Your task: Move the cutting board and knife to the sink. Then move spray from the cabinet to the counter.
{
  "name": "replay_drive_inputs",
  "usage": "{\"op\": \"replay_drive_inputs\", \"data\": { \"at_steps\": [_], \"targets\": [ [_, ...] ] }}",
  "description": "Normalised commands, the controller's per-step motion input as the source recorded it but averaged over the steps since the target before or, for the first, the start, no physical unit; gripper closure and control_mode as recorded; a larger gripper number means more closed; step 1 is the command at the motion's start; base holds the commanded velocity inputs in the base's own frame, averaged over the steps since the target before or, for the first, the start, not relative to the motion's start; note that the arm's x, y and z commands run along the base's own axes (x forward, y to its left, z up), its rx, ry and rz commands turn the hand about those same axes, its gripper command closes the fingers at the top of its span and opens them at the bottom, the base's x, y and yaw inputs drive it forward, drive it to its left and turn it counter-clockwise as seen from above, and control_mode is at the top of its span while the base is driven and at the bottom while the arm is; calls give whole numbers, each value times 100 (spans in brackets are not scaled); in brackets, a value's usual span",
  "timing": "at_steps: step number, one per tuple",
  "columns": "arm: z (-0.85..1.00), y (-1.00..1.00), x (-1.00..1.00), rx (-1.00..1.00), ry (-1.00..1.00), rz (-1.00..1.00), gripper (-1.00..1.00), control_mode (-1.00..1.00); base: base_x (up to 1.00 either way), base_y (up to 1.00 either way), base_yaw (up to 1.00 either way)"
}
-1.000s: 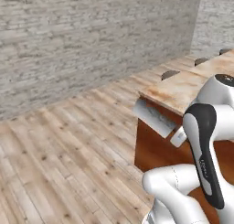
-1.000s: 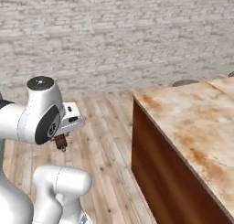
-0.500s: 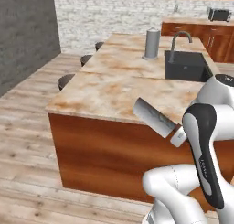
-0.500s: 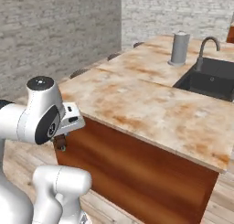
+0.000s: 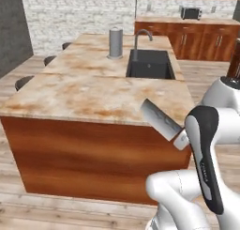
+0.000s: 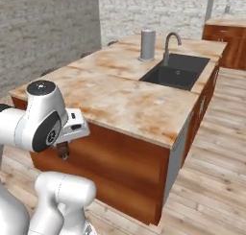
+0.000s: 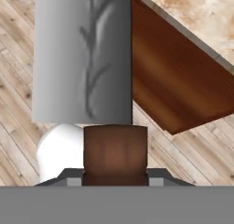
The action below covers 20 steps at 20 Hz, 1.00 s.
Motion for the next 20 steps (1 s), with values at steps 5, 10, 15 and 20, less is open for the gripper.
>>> {"op": "replay_drive_inputs", "data": {
  "at_steps": [5,10,15,20],
  "targets": [
    [0,0,0,0,0,0,100,100,-22,-100,5],
    [0,0,0,0,0,0,100,100,51,-100,26],
    [0,0,0,0,0,0,100,100,88,-100,29],
    [0,0,0,0,0,0,100,100,73,-100,33]
  ]
}}
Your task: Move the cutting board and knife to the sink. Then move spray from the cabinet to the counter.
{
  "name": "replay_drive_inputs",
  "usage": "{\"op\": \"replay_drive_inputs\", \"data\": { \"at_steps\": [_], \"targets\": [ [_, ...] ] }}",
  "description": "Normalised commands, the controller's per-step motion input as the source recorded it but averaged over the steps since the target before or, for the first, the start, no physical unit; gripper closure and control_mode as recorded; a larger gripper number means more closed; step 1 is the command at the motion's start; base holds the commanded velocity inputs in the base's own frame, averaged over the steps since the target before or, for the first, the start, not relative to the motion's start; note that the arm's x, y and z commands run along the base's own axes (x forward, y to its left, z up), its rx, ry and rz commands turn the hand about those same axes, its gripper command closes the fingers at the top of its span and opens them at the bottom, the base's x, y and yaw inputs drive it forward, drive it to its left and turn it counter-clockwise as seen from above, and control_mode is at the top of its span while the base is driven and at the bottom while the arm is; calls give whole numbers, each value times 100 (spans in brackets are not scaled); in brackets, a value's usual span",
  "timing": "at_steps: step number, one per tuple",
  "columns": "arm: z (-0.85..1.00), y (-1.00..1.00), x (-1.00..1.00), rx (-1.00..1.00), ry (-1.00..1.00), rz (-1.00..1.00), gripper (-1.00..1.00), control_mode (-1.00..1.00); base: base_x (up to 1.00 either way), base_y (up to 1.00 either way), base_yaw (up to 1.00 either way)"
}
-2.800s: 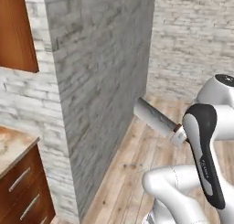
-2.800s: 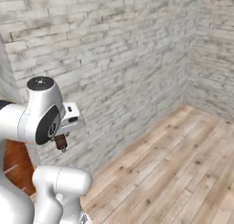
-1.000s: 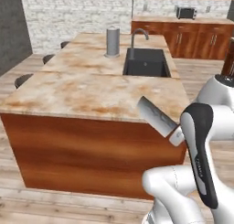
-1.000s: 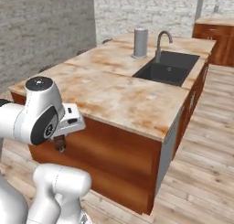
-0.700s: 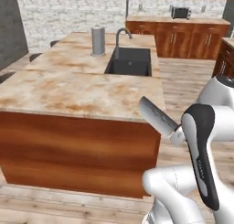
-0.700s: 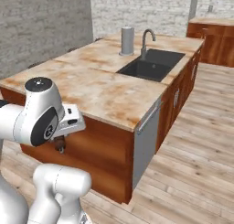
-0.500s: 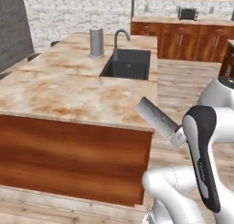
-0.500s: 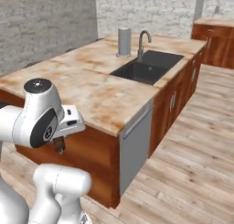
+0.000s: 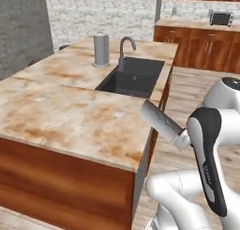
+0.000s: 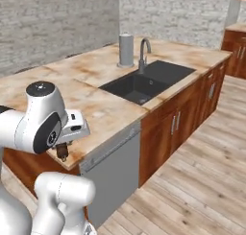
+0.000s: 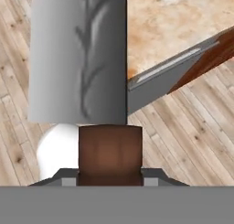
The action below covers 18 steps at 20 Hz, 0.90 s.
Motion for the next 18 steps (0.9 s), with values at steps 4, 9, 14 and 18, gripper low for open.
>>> {"op": "replay_drive_inputs", "data": {
  "at_steps": [4,9,14,18],
  "targets": [
    [0,0,0,0,0,0,100,100,47,-98,56],
    [0,0,0,0,0,0,100,100,34,-95,62],
    [0,0,0,0,0,0,100,100,7,-99,59],
    [0,0,0,0,0,0,100,100,-3,-100,40]
  ]
}}
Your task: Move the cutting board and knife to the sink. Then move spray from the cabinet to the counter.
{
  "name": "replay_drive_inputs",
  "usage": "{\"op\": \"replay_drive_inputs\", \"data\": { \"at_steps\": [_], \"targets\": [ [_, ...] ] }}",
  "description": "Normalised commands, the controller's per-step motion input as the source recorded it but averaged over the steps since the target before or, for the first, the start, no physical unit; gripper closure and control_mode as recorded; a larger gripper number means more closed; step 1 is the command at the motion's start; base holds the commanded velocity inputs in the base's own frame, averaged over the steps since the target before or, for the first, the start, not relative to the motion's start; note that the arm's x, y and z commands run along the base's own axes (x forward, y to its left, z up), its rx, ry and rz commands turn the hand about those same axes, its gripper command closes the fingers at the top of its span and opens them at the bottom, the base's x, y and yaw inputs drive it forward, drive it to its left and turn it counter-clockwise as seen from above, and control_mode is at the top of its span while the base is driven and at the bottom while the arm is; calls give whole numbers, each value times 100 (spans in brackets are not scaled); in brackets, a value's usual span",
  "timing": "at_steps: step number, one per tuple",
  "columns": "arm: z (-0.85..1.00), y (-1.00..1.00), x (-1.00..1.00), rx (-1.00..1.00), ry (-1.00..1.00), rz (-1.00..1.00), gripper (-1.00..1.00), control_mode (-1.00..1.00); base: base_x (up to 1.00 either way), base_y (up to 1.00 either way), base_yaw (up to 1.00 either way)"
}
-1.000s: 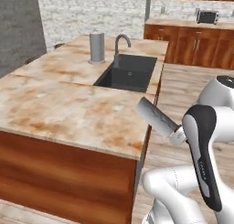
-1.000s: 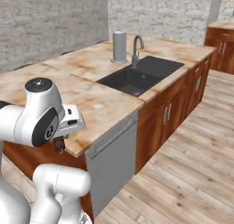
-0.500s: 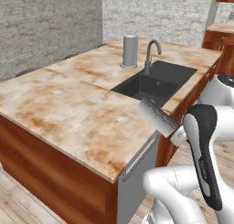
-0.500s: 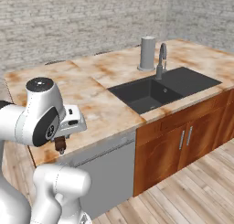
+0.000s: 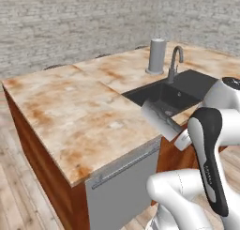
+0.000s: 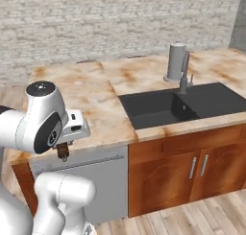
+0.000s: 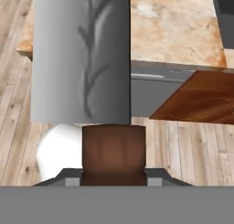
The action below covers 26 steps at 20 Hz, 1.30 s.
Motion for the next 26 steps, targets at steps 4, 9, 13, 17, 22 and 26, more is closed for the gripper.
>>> {"op": "replay_drive_inputs", "data": {
  "at_steps": [4,9,13,17,22,26],
  "targets": [
    [0,0,0,0,0,0,100,100,-1,-100,32],
    [0,0,0,0,0,0,100,100,17,-100,31],
    [0,0,0,0,0,0,100,100,39,-100,33],
    [0,0,0,0,0,0,100,100,80,-96,44],
    [0,0,0,0,0,0,100,100,97,-56,47],
    [0,0,0,0,0,0,100,100,100,-32,23]
  ]
}}
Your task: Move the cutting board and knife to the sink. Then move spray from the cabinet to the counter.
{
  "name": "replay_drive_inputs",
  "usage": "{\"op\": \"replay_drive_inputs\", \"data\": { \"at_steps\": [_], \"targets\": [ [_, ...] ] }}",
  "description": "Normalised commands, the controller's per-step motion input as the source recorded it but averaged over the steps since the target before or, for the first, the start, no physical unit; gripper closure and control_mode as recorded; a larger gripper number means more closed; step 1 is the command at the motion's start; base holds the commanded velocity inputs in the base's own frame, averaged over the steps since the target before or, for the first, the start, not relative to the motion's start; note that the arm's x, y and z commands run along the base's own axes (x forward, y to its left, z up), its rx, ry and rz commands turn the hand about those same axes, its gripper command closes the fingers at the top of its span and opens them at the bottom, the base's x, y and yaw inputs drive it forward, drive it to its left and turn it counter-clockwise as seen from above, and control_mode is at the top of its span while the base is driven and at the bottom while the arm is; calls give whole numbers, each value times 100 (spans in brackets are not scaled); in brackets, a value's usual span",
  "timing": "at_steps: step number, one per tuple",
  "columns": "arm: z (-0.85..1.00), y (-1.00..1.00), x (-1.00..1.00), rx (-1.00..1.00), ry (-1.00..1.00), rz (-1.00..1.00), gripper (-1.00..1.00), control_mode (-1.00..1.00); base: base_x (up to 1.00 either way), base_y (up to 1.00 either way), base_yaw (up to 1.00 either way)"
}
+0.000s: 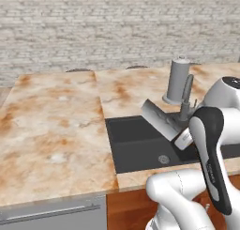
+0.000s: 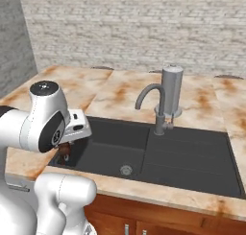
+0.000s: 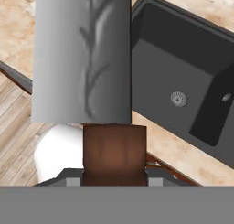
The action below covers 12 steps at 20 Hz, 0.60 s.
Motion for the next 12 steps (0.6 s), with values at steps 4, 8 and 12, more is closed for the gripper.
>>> {"op": "replay_drive_inputs", "data": {
  "at_steps": [4,8,12],
  "targets": [
    [0,0,0,0,0,0,100,100,95,-32,-9],
    [0,0,0,0,0,0,100,100,83,-16,-50],
    [0,0,0,0,0,0,100,100,72,5,-24]
  ]
}}
